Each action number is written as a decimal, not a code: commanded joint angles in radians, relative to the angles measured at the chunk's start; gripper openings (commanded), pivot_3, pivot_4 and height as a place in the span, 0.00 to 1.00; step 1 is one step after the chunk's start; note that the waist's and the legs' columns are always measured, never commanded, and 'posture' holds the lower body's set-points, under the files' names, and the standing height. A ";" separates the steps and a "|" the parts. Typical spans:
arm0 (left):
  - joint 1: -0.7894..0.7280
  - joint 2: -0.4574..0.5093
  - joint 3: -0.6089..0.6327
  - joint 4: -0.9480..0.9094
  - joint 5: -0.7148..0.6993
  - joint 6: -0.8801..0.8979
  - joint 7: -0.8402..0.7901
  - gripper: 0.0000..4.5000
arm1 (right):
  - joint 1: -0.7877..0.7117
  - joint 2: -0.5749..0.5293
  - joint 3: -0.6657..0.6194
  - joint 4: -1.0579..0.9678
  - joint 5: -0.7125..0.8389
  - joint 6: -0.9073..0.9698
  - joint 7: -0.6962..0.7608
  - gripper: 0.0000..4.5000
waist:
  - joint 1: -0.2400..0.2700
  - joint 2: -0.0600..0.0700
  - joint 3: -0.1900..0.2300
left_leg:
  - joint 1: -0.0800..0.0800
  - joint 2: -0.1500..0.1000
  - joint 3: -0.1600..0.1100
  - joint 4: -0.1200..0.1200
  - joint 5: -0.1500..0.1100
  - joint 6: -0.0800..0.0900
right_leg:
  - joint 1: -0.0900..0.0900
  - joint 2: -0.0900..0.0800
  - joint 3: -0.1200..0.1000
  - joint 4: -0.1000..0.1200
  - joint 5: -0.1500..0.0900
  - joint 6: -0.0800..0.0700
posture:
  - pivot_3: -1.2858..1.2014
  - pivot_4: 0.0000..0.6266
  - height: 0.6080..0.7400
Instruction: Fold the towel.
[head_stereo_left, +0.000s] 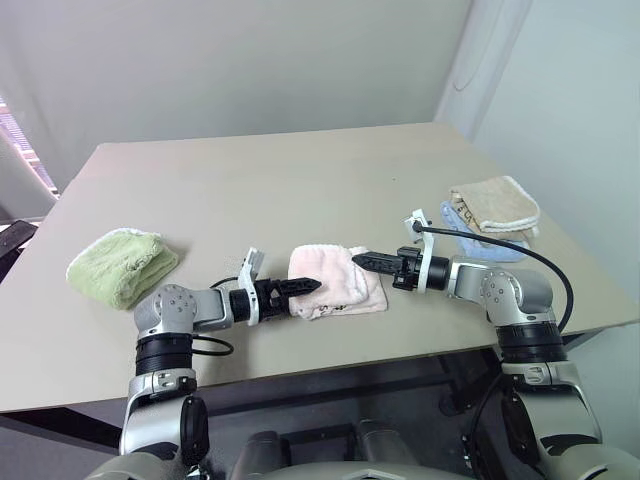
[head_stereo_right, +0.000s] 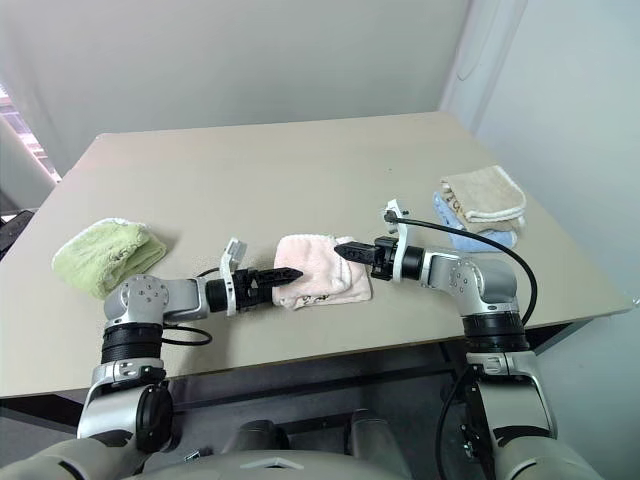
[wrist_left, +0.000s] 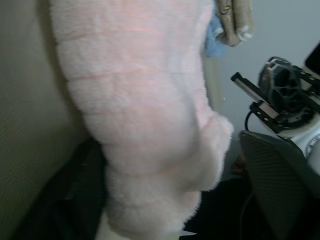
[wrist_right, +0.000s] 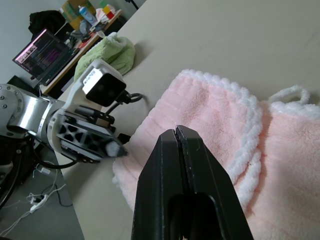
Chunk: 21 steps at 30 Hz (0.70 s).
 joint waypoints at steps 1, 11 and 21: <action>0.001 -0.020 0.005 0.002 -0.017 0.037 0.014 0.62 | -0.020 0.011 -0.010 -0.029 0.021 -0.005 -0.002 0.00 | -0.002 0.000 0.000 | -0.001 0.000 0.000 -0.001 0.000 0.000 | -0.001 0.000 0.000 0.000 0.000 0.000 | 0.52 0.00 0.92; -0.043 -0.055 0.141 0.045 -0.072 0.109 0.044 0.01 | -0.019 0.020 -0.018 -0.020 0.021 -0.005 -0.009 0.00 | -0.001 0.000 0.000 | -0.001 0.000 0.000 -0.011 0.000 0.000 | -0.005 0.002 0.000 -0.002 0.000 0.000 | 0.52 0.00 0.92; -0.063 0.019 0.117 -0.023 -0.099 0.150 0.017 0.01 | 0.005 0.026 -0.025 -0.041 0.039 -0.002 -0.008 0.00 | -0.004 -0.001 0.001 | -0.001 0.000 0.000 -0.012 0.000 0.000 | -0.005 0.002 0.001 -0.003 0.000 0.000 | 0.52 0.00 0.92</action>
